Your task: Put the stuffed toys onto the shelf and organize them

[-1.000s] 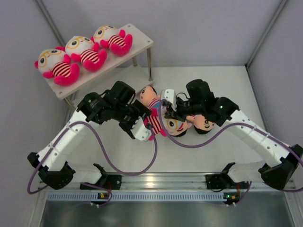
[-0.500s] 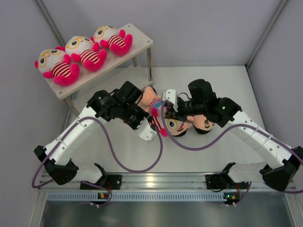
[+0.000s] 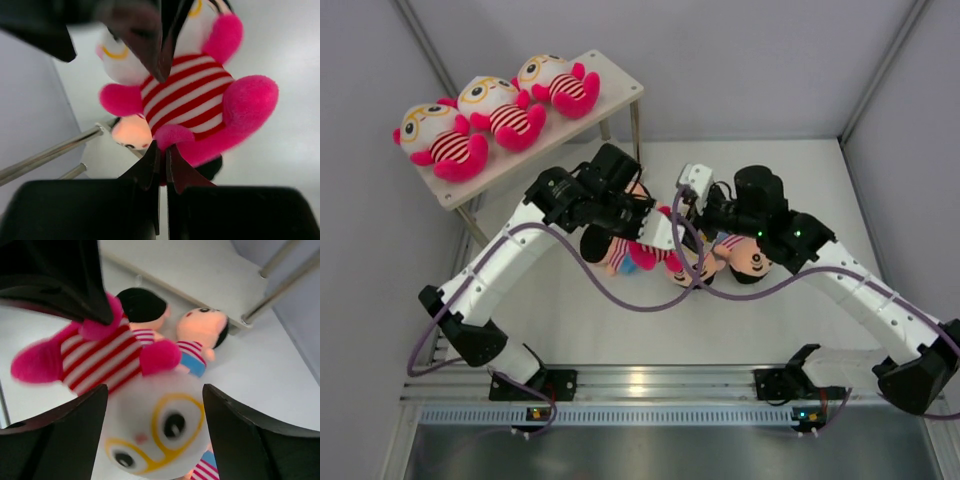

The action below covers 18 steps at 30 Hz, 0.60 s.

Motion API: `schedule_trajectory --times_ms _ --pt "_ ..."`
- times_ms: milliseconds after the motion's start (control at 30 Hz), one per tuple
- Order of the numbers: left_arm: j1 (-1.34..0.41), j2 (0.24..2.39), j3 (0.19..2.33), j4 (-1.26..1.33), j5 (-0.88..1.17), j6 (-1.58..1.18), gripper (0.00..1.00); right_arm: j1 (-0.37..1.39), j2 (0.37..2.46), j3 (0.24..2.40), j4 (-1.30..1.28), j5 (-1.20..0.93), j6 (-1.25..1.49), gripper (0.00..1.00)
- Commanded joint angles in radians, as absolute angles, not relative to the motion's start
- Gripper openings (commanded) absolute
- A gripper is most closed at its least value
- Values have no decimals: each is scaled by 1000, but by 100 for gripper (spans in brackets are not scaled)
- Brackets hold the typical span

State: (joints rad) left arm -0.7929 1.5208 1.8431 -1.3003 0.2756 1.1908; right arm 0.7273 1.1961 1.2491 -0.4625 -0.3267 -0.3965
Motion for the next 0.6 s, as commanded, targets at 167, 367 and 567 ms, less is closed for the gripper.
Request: schedule_trajectory --times_ms 167,367,567 --pt "-792 1687 2069 -703 50 833 0 291 1146 1178 -208 -7 212 80" --pt "-784 1787 2126 -504 -63 854 0 85 1079 1097 -229 44 342 79" --pt "-773 1942 2295 -83 -221 952 0 80 1038 1061 -224 68 341 79"
